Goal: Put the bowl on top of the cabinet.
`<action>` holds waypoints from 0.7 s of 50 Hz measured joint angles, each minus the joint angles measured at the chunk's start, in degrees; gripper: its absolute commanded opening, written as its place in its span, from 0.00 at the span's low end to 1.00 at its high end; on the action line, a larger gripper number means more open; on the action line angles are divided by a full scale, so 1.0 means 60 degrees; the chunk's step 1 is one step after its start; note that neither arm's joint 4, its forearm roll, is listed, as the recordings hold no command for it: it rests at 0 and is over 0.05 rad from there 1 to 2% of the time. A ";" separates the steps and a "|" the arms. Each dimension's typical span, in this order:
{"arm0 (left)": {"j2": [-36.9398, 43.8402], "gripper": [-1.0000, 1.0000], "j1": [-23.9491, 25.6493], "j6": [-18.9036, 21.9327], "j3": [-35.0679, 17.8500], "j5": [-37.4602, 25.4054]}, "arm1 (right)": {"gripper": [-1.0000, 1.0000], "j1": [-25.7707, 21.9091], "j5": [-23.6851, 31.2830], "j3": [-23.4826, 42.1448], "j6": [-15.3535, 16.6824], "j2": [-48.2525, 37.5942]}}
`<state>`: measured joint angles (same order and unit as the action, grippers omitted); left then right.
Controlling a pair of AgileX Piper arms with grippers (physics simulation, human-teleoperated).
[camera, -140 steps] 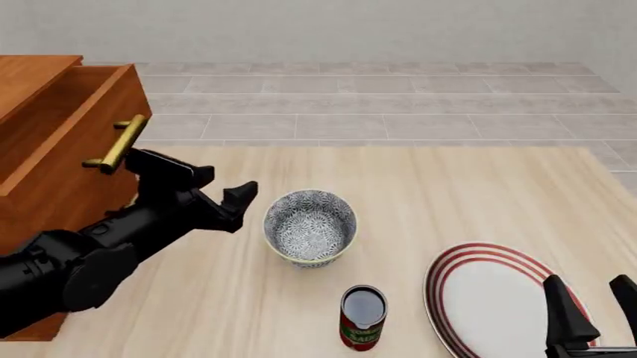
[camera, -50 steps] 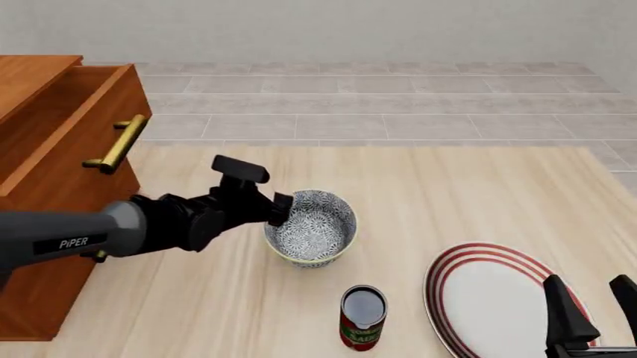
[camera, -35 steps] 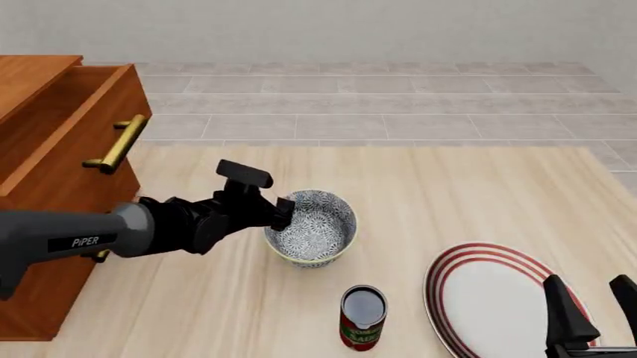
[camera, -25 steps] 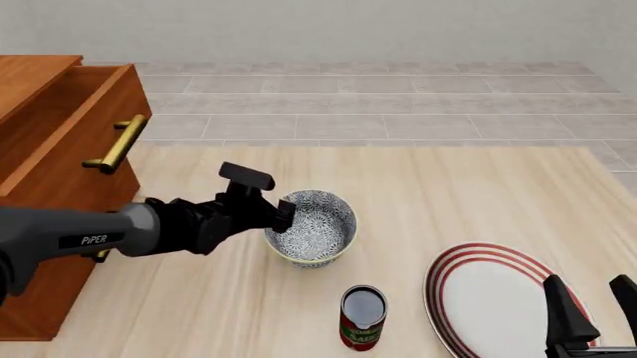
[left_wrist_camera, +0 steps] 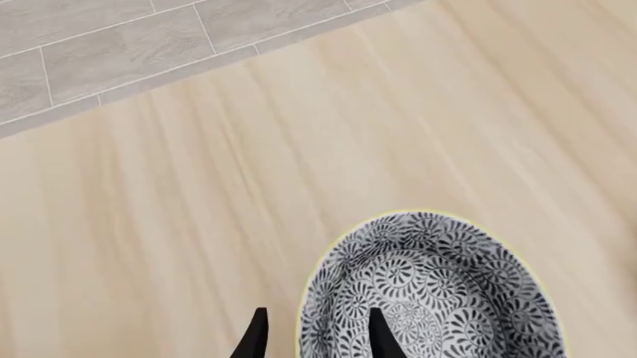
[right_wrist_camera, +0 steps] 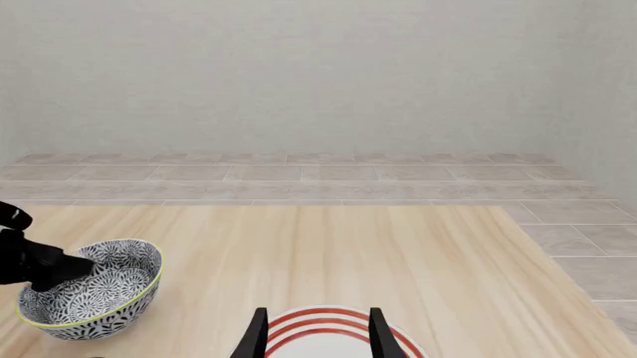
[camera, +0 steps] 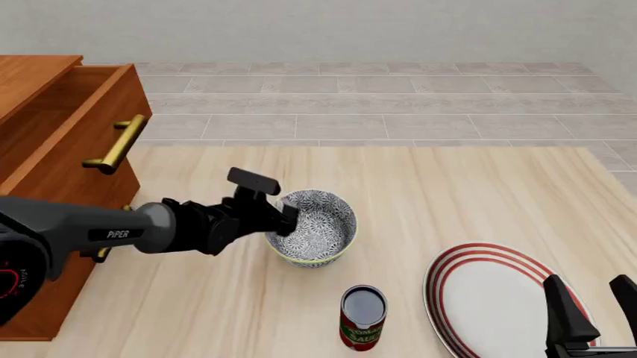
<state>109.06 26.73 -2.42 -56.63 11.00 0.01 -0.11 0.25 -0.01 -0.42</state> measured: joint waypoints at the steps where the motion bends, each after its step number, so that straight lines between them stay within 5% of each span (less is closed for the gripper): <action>1: 0.0029 1.00 -0.0001 0.0003 -0.0011 0.0004 | 1.00 0.0000 0.0000 0.0000 0.0000 0.0000; 10: 0.0225 1.00 0.0009 0.0032 -0.0068 0.0045 | 1.00 -0.0001 0.0000 0.0000 0.0000 0.0000; 11: 0.0238 0.00 0.0006 0.0043 -0.0066 0.0063 | 1.00 0.0000 0.0000 0.0000 0.0000 0.0000; 35: -0.0395 0.00 -0.0172 0.0177 0.0235 0.0258 | 1.00 0.0000 0.0000 0.0000 0.0000 0.0000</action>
<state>106.69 25.70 -1.35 -55.22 12.55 0.01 -0.11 0.25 -0.01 -0.42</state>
